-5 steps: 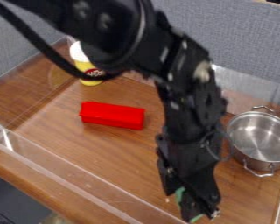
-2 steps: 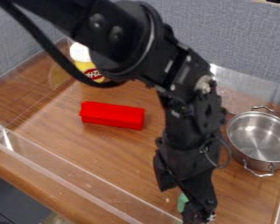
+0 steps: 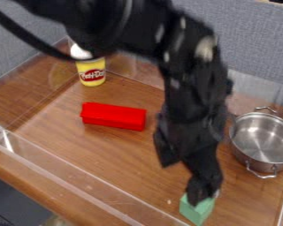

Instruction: Put green object to the right side of the table

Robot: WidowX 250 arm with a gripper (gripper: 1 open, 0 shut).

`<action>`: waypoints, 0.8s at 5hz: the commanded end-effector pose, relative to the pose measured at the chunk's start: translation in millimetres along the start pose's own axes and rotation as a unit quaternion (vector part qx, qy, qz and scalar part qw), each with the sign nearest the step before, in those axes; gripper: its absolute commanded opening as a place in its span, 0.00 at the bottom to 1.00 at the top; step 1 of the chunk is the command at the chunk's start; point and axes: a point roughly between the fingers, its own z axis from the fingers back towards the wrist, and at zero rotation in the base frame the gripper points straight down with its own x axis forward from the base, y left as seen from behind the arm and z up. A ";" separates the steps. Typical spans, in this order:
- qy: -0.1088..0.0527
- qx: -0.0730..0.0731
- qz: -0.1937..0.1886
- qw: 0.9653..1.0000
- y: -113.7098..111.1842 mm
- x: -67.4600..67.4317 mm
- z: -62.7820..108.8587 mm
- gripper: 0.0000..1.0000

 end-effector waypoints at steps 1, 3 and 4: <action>-0.056 0.023 0.026 0.998 18.2 13.7 47.7 1.00; -0.056 0.027 0.044 0.997 29.6 9.9 60.1 1.00; -0.049 0.023 0.040 0.998 30.0 11.9 42.9 1.00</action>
